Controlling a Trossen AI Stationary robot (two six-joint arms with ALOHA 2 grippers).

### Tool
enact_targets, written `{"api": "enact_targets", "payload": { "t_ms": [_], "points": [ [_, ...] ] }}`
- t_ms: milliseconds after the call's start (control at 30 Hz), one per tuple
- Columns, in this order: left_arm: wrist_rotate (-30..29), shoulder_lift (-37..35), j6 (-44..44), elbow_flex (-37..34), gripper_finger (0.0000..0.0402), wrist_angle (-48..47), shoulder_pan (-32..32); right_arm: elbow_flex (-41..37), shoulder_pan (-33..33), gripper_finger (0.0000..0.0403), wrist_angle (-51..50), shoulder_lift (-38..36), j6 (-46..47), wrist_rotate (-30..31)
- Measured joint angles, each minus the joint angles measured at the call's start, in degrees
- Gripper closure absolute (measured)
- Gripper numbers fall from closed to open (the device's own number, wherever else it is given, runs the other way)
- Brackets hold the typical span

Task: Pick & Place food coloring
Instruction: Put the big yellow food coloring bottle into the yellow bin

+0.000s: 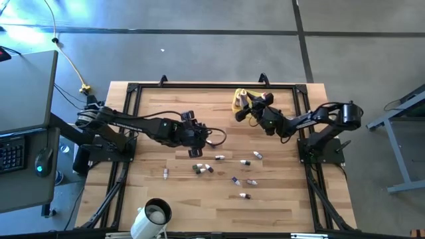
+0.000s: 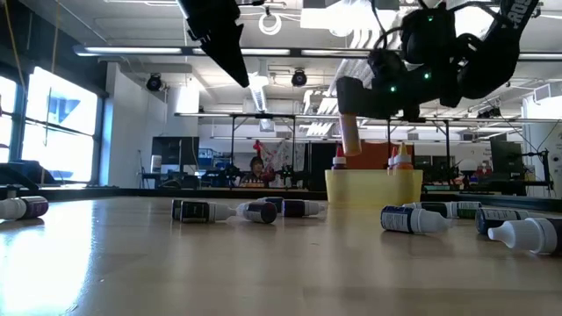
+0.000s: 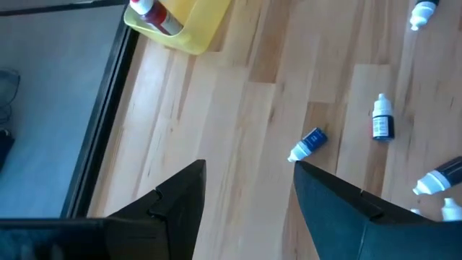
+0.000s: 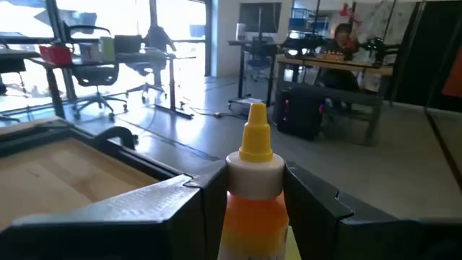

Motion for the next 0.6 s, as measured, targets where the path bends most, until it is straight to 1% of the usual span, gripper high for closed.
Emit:
{"api": "enact_targets", "payload": {
  "t_ms": [133,233,467,600],
  "points": [
    [-0.2,-0.2,0.0,0.0,0.0195,0.1,0.0,1.2,0.1,0.0284,0.1,3.3,0.2,2.0],
    [-0.3,-0.2,0.0,0.0,0.0195,0.1,0.0,4.3,0.5,0.0284,0.2,6.8,0.1,3.4],
    [-0.6,-0.2,0.0,0.0,0.0195,-0.4,0.0,12.0,2.1,0.0284,0.1,16.0,-3.6,14.5],
    [-0.4,-0.2,0.0,0.0,0.0195,-0.4,0.0,14.1,3.4,0.0284,0.1,18.9,-3.1,23.2]
  ]
}}
